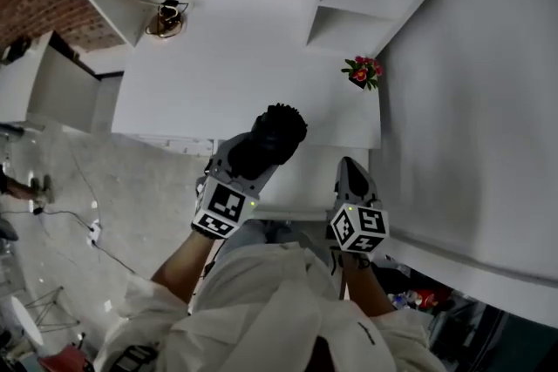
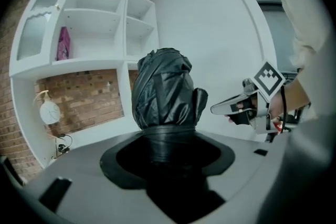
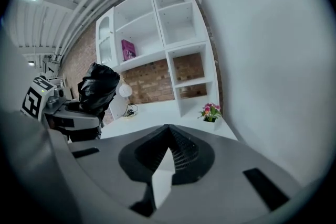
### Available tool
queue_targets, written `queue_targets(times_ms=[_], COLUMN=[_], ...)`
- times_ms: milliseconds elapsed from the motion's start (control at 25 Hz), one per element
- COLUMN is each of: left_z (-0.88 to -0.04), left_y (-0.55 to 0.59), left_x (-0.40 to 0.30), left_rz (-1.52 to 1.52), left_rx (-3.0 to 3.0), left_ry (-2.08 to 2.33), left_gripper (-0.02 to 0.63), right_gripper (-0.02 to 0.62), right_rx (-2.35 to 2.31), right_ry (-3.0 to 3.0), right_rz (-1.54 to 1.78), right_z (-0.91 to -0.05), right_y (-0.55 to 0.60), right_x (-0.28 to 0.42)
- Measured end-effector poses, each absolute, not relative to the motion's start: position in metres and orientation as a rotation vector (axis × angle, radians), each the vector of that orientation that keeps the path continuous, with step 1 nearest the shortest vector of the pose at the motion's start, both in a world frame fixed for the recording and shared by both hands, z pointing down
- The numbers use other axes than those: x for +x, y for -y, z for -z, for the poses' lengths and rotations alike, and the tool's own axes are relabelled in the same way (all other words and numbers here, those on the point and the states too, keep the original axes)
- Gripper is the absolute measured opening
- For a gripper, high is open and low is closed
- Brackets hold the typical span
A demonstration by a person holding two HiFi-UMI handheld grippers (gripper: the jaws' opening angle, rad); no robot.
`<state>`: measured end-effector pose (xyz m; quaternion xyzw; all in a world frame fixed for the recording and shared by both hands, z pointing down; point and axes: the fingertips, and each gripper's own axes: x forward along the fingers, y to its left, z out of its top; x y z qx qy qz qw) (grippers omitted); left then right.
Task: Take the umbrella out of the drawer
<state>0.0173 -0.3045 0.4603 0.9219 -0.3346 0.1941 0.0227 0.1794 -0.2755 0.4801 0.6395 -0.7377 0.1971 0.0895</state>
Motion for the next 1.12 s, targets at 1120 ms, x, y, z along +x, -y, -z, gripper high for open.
queue_targets(times_ms=[1120], left_z=[-0.265], left_y=[0.301], left_x=[-0.148], left_rz=[0.072], left_rx=[2.75], left_ry=[1.8], left_gripper=[0.268], right_gripper=[0.015], right_rx=[2.139], right_ry=[2.293], right_rz=[0.122], right_z=[-0.283], right_y=[0.266], right_x=[0.22])
